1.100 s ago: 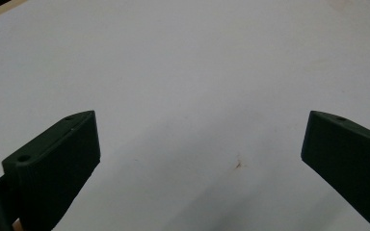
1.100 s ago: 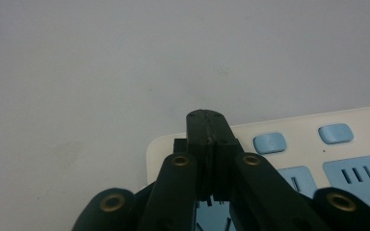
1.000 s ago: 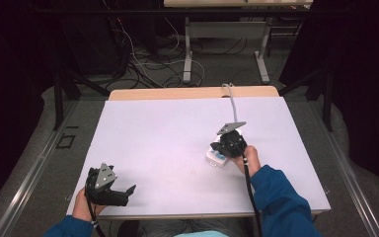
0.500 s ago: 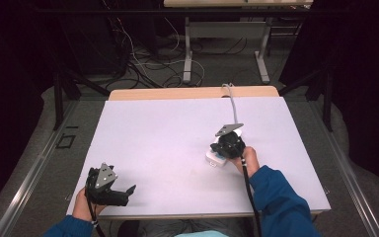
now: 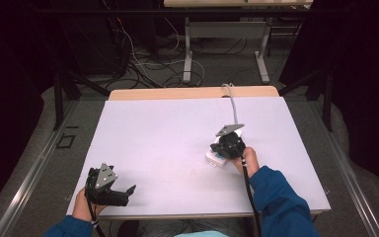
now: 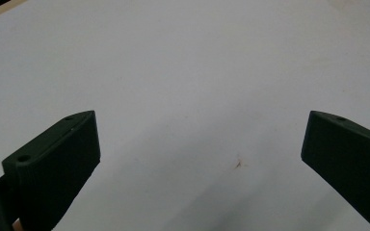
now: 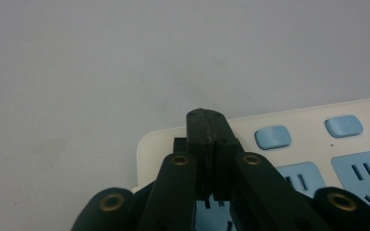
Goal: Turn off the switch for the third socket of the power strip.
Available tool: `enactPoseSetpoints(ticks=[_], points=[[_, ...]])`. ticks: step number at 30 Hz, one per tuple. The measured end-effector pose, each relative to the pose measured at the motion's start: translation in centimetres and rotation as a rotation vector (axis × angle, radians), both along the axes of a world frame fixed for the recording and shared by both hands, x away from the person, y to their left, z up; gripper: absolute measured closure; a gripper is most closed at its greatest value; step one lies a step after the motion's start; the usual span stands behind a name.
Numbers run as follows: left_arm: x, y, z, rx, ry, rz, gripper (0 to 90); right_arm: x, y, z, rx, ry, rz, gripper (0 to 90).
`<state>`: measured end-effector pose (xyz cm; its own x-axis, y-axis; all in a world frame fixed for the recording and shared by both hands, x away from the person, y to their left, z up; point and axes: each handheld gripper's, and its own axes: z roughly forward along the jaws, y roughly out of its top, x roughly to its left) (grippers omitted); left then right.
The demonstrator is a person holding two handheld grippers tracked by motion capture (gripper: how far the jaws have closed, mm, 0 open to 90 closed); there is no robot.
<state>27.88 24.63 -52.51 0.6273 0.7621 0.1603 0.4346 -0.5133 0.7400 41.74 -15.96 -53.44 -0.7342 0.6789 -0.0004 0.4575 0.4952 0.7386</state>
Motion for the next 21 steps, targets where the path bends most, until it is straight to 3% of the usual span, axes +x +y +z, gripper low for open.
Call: enactPoseSetpoints(ticks=[7, 10, 21], points=[[-0.01, 0.0, -0.02, -0.005, 0.006, -0.002, 0.2, -0.12, 0.06, -0.03, 0.003, 0.001, -0.012, 90.0], [0.01, -0.01, -0.04, -0.006, 0.004, -0.002, 0.2, -0.19, 0.0, 0.12, -0.019, 0.009, -0.013, 90.0], [0.05, -0.05, -0.07, -0.004, 0.003, -0.005, 0.2, -0.28, 0.09, -0.09, -0.002, -0.011, -0.023, 90.0]])
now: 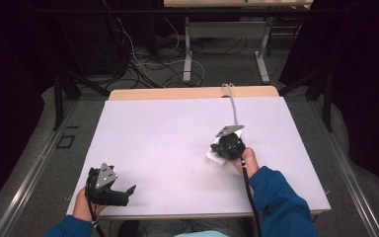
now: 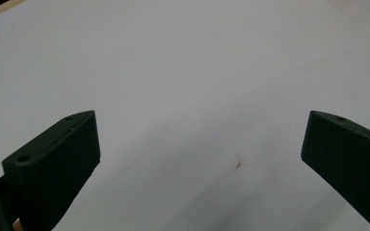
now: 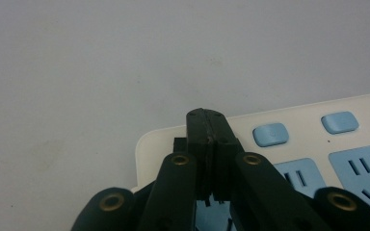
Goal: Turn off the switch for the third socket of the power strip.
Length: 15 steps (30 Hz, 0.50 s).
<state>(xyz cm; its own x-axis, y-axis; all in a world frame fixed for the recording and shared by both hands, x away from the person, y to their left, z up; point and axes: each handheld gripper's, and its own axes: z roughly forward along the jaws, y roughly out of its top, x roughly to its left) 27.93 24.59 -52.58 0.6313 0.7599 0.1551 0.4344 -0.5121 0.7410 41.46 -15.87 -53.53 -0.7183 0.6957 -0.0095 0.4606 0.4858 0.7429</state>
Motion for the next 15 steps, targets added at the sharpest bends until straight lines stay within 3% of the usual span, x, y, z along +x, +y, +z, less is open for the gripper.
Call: enactPoseSetpoints(ticks=[11, 15], points=[[0.01, -0.01, 0.02, 0.003, 0.003, 0.001, 0.2, -0.08, 0.1, 0.07, -0.016, 0.001, -0.001, 90.0], [0.0, 0.0, 0.02, 0.002, 0.002, 0.001, 0.3, -0.07, 0.21, -0.06, -0.001, -0.013, -0.005, 90.0]])
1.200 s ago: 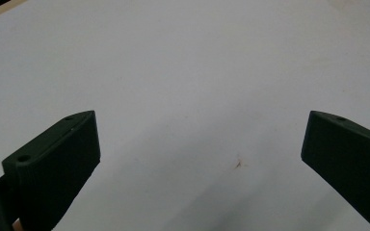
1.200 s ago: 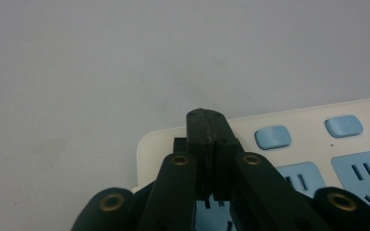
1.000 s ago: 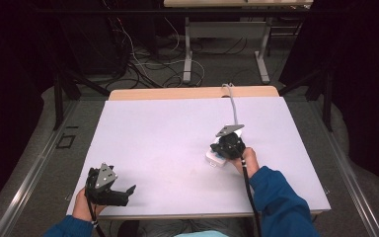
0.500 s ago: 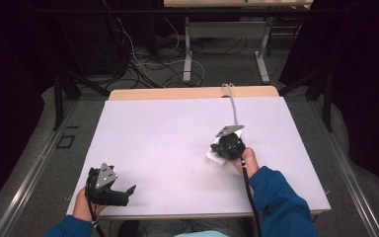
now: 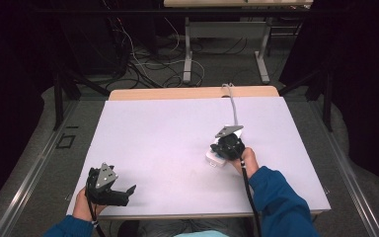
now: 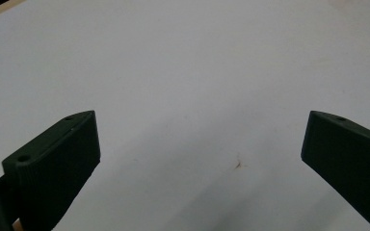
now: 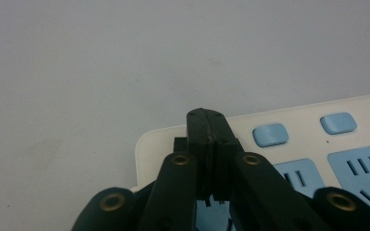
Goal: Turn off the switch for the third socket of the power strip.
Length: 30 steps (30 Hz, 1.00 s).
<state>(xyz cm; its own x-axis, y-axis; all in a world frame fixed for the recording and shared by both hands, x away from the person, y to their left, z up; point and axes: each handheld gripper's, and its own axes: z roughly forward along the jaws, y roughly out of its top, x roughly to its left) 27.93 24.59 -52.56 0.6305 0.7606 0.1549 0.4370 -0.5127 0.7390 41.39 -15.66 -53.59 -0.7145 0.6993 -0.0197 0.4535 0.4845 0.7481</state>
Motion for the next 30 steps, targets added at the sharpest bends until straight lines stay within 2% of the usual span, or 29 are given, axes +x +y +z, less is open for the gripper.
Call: enactPoseSetpoints(ticks=[1, 2, 6, 13, 15, 16, 17, 19, 21, 30], points=[[0.0, 0.0, 0.01, 0.001, 0.001, -0.001, 0.3, 0.0, 0.0, 0.0, 0.0, 0.0, 0.0, 90.0], [0.0, 0.0, 0.01, 0.001, 0.001, -0.001, 0.2, -0.06, -0.04, 0.16, -0.029, 0.028, 0.002, 90.0], [0.01, 0.0, 0.01, 0.001, 0.002, -0.001, 0.2, -0.05, 0.04, 0.04, -0.019, 0.011, -0.002, 90.0], [0.02, 0.0, 0.0, 0.0, 0.0, -0.004, 0.2, -0.07, -0.03, 0.15, -0.028, 0.027, 0.0, 90.0], [0.01, -0.01, 0.01, 0.001, 0.001, -0.001, 0.2, -0.07, -0.04, 0.15, -0.028, 0.027, -0.001, 90.0], [0.02, -0.02, 0.0, -0.001, 0.0, -0.002, 0.2, 0.0, -0.05, 0.03, -0.018, 0.011, 0.003, 90.0], [0.02, -0.01, 0.0, 0.0, 0.0, -0.002, 0.2, -0.05, -0.04, 0.15, -0.027, 0.026, 0.001, 90.0], [0.03, -0.01, 0.0, 0.0, 0.001, -0.002, 0.2, -0.06, -0.04, 0.15, -0.028, 0.026, 0.001, 90.0], [0.01, -0.01, 0.0, 0.0, 0.0, -0.002, 0.3, -0.03, 0.04, 0.04, -0.024, 0.005, 0.0, 90.0], [0.01, -0.01, 0.01, 0.001, 0.001, -0.004, 0.2, -0.07, -0.03, 0.03, -0.023, 0.004, 0.002, 90.0]])
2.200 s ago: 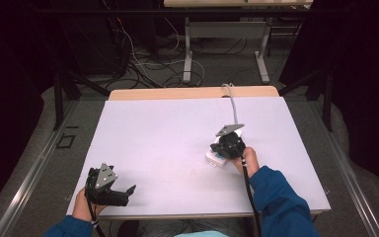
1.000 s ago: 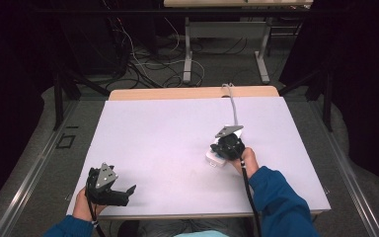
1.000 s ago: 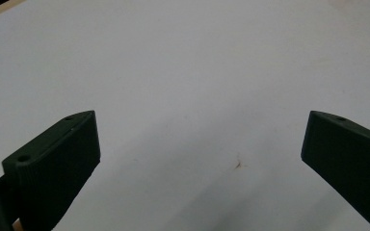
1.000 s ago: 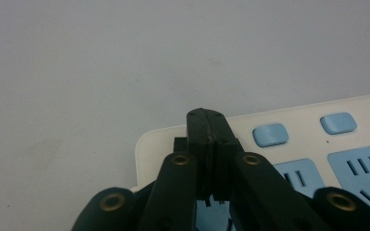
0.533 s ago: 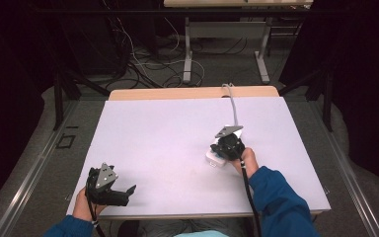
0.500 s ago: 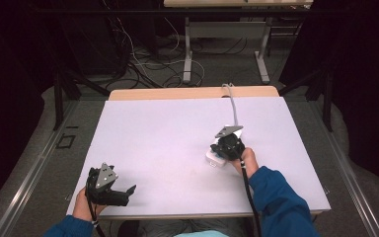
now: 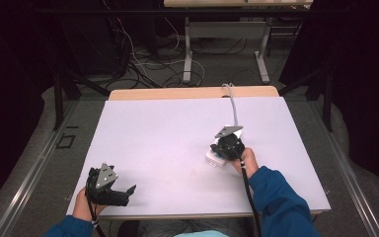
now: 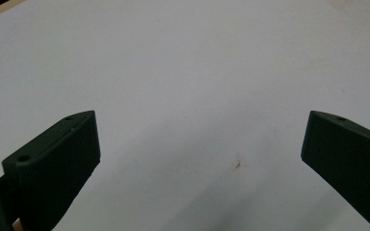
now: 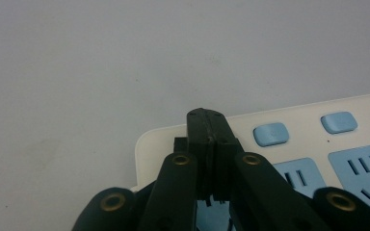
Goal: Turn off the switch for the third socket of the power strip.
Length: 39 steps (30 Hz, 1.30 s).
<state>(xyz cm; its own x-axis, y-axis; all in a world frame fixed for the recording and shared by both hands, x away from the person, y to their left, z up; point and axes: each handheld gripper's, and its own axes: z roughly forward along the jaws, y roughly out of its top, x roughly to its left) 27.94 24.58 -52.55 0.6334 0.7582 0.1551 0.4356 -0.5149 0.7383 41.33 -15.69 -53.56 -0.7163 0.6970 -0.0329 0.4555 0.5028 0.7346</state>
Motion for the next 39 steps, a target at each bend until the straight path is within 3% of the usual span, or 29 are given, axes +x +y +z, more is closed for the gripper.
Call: enactPoseSetpoints(ticks=[8, 10, 13, 14, 29, 39], points=[[-0.01, 0.0, 0.0, -0.001, 0.0, 0.002, 0.2, 0.02, 0.01, -0.07, 0.012, 0.001, -0.004, 90.0], [-0.02, -0.02, -0.03, -0.004, -0.004, 0.003, 0.3, 0.03, 0.06, -0.17, 0.02, -0.016, -0.003, 90.0], [-0.02, -0.02, -0.02, -0.003, -0.003, 0.003, 0.3, -0.04, 0.12, -0.08, 0.009, -0.006, -0.01, 90.0], [-0.02, -0.02, -0.02, -0.003, -0.004, 0.003, 0.2, 0.07, 0.08, -0.07, -0.001, -0.022, 0.009, 90.0], [-0.04, -0.01, 0.0, -0.001, -0.004, 0.003, 0.2, -0.16, 0.33, -0.04, -0.004, -0.019, -0.016, 90.0], [-0.03, 0.02, 0.05, 0.001, -0.001, 0.002, 0.2, -0.18, 0.35, 0.01, -0.02, -0.024, -0.002, 90.0]])
